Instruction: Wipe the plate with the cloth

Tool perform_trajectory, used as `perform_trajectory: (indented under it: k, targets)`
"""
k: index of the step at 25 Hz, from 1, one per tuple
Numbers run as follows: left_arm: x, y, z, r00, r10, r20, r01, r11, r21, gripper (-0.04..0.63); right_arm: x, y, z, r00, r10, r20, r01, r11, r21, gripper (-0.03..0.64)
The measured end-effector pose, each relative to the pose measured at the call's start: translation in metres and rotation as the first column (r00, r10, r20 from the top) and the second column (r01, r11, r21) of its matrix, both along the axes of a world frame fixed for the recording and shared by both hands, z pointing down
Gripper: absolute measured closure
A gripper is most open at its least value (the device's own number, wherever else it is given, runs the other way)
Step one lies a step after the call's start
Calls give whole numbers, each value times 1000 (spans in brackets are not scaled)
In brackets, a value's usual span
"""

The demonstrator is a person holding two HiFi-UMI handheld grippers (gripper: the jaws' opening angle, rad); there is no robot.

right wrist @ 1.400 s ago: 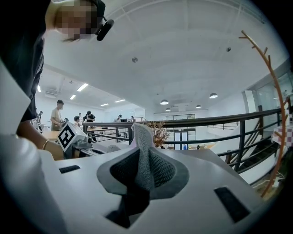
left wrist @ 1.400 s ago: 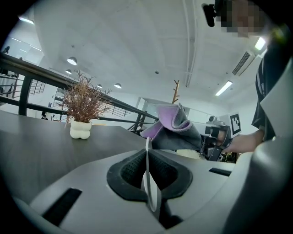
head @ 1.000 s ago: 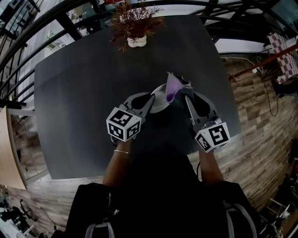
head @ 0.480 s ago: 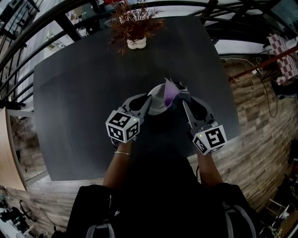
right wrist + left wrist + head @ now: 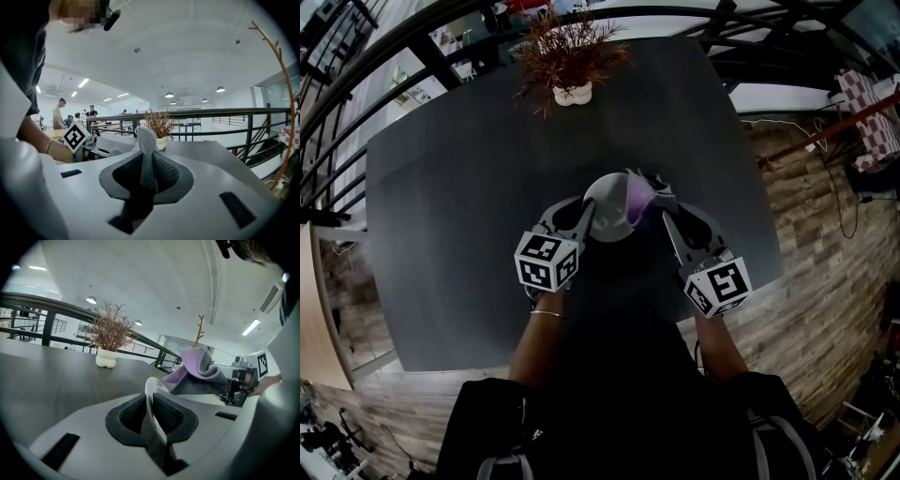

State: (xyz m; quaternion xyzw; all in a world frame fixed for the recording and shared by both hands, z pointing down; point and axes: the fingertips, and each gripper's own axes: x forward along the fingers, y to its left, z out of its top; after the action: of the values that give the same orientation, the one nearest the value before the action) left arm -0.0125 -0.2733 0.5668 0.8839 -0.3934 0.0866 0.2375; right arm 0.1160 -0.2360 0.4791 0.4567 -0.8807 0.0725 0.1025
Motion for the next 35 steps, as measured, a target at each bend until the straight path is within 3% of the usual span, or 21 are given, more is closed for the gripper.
perform_trajectory:
  k: [21, 35]
  targets:
    - [5, 2, 35, 990, 31, 138, -23, 998, -62, 520, 6, -1, 8, 1000, 7, -1, -7, 1000, -30, 558]
    - [5, 0, 47, 957, 28, 290, -21, 999, -26, 502, 8, -1, 11, 1000, 5, -16, -5, 999, -50, 558]
